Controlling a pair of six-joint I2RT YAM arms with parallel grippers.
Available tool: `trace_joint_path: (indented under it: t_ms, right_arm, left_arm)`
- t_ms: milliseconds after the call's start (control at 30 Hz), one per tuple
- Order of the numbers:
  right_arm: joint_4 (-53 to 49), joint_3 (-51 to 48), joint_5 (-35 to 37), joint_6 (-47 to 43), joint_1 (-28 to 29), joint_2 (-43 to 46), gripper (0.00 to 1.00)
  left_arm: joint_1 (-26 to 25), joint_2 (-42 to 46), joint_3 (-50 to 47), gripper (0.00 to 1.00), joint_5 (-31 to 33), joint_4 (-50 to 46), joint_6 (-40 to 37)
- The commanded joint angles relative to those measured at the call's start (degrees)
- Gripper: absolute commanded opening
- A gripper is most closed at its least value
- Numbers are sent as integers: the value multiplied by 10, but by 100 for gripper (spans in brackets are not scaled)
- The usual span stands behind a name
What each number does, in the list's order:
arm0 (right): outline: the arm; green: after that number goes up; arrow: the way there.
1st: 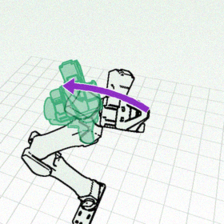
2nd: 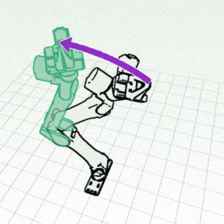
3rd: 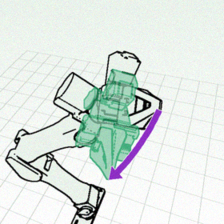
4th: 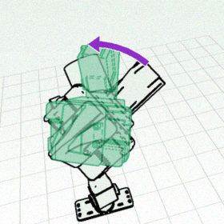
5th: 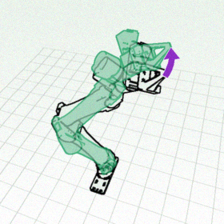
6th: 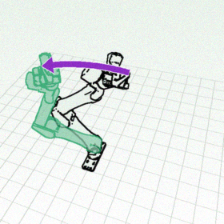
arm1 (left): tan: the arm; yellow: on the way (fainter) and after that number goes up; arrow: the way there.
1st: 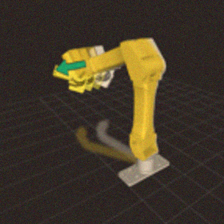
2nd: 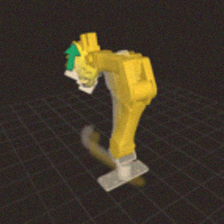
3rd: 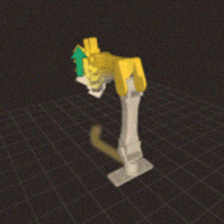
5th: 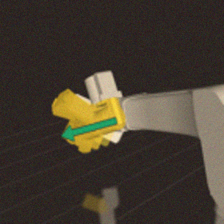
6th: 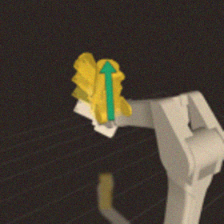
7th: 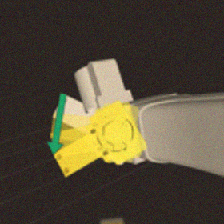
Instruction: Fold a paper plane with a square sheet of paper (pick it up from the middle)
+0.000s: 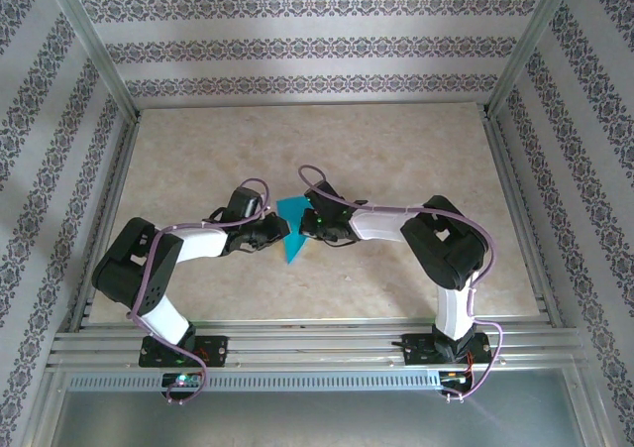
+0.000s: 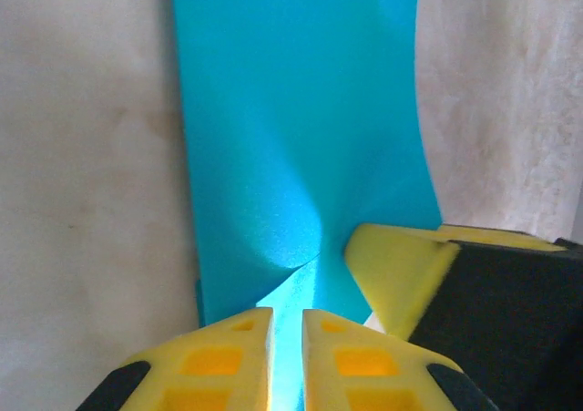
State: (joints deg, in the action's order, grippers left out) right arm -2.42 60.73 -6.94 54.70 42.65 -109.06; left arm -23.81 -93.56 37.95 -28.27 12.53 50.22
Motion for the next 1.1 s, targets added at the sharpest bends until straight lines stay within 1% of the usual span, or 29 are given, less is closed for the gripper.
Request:
trace_joint_path:
  t_ms: [0, 100, 367, 533, 667, 800, 967, 1067]
  right_arm:
    - [-10, -21, 40, 41, 6, 34, 8]
    - [-3, -30, 40, 52, 7, 44, 8]
    - [-1, -24, 23, 56, 6, 45, 12]
    - [-4, -23, 23, 63, 5, 41, 12]
    - [-5, -25, 25, 71, 5, 41, 12]
    - [-3, -29, 19, 83, 2, 42, 11]
    - [8, -37, -1, 93, 0, 48, 12]
    - [28, -42, -30, 94, -10, 51, 16]
  left_arm:
    - [-11, -12, 22, 15, 12, 7, 8]
    - [-17, -15, 24, 14, 27, -6, 2]
    - [-24, -10, 32, 15, 20, -7, 0]
    - [-33, 7, 30, 15, 20, -6, 2]
    - [-44, 10, 31, 15, 42, -32, -1]
    - [-45, -8, 38, 14, 57, -60, -7]
    - [-46, -25, 46, 10, 59, -70, -9]
    - [-47, -38, 58, 9, 54, -85, -18]
